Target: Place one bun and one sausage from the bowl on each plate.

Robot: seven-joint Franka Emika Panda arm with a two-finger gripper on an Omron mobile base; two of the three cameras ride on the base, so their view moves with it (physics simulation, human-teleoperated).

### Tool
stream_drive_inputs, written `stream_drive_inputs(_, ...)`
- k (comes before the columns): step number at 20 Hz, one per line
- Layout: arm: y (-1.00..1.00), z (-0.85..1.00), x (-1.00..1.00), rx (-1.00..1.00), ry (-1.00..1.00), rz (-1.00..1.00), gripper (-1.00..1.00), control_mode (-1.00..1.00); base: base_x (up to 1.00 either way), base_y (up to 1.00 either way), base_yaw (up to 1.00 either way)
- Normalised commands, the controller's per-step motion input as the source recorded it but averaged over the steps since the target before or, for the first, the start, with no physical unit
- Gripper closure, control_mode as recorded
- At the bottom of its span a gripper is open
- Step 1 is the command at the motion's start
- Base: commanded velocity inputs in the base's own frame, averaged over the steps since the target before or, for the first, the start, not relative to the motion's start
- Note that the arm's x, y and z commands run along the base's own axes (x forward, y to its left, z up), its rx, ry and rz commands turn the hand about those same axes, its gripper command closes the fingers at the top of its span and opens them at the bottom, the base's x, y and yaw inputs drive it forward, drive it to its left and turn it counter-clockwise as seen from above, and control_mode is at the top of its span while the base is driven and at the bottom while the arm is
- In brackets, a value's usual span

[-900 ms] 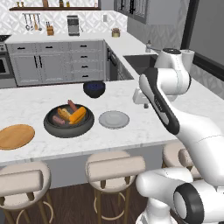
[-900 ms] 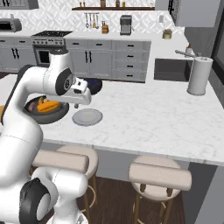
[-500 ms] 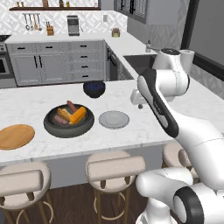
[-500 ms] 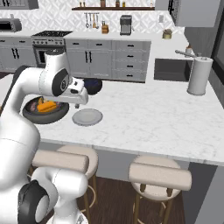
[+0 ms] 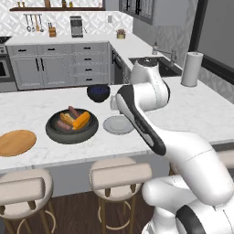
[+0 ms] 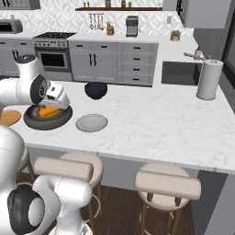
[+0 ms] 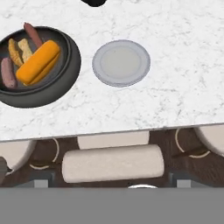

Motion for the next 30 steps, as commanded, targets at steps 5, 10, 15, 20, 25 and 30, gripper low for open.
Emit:
stream_drive_inputs(5, 0.98, -0.12, 0.90, 0.00, -0.02, -0.27, -1.00, -1.00, 0.00, 0.00, 0.00)
stream_drive_inputs(10, 0.17, -0.36, 0.98, 0.01, 0.03, -0.08, -1.00, -1.00, 0.00, 0.00, 0.00)
stream_drive_inputs(15, 0.09, -0.48, 0.82, 0.13, 0.13, 0.14, -1.00, -1.00, 0.00, 0.00, 0.00)
stream_drive_inputs(20, 0.46, -0.43, 0.78, 0.03, 0.19, 0.08, -1.00, -1.00, 0.00, 0.00, 0.00)
stream_drive_inputs(25, 0.71, -0.15, 0.67, 0.00, 0.16, 0.00, -1.00, -1.00, 0.00, 0.00, 0.00)
stream_drive_inputs(30, 0.65, -0.32, 0.49, 0.00, 0.09, 0.00, -1.00, -1.00, 0.00, 0.00, 0.00)
